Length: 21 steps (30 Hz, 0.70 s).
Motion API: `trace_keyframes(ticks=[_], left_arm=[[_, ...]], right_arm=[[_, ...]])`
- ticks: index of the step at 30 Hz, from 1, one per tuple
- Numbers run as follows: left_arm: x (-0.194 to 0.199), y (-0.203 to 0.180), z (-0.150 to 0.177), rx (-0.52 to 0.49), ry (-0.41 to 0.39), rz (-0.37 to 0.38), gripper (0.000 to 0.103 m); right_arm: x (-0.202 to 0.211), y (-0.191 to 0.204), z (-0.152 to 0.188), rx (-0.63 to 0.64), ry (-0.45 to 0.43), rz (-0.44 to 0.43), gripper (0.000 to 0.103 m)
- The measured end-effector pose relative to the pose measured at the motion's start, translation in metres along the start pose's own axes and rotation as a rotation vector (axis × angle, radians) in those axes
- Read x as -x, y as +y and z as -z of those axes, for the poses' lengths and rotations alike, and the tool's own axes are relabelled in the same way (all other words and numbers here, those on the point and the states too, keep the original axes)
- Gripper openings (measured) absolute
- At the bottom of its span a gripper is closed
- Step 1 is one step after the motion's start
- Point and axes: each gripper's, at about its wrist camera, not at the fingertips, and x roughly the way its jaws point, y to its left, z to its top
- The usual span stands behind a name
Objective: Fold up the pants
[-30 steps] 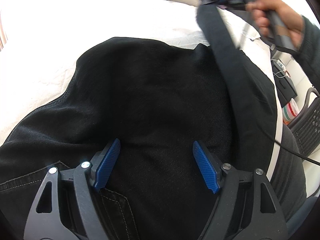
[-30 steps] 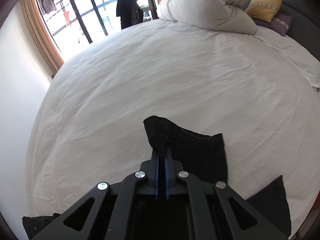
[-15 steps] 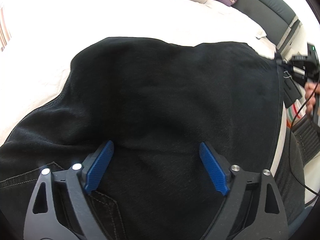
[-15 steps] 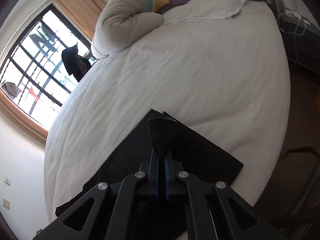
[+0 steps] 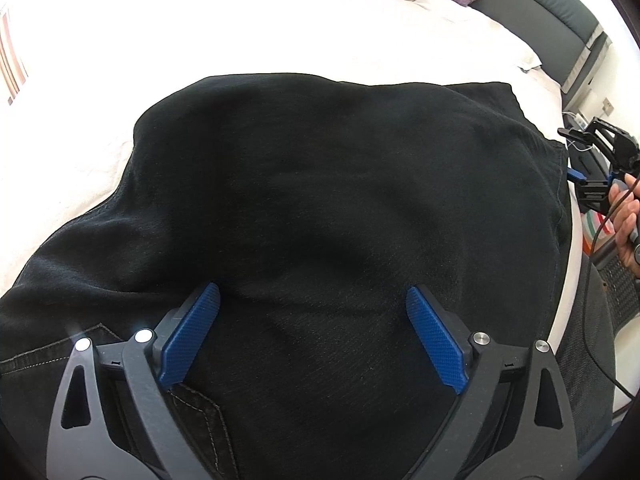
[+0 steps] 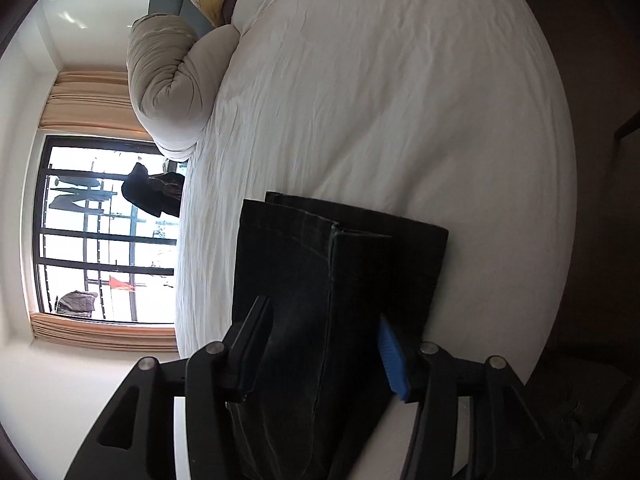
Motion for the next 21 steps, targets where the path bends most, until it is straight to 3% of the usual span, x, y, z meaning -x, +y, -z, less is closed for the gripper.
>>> trace_keyframes(ticks=[5, 8, 12, 21], left_arm=[[0.000, -0.007, 0.002, -0.002, 0.000, -0.006, 0.096], [0.000, -0.007, 0.002, -0.003, 0.001, -0.007, 0.096], [0.000, -0.009, 0.003, 0.000, 0.004, -0.016, 0.096], [0.006, -0.007, 0.006, 0.023, 0.003, -0.028, 0.096]], right_arm=[[-0.005, 0.011, 0.002, 0.065, -0.012, 0.081, 0.050], [-0.004, 0.010, 0.004, 0.118, -0.015, 0.136, 0.010], [0.000, -0.007, 0.002, 0.097, -0.031, 0.135, 0.004], [0.014, -0.012, -0.002, 0.121, -0.078, 0.134, 0.003]])
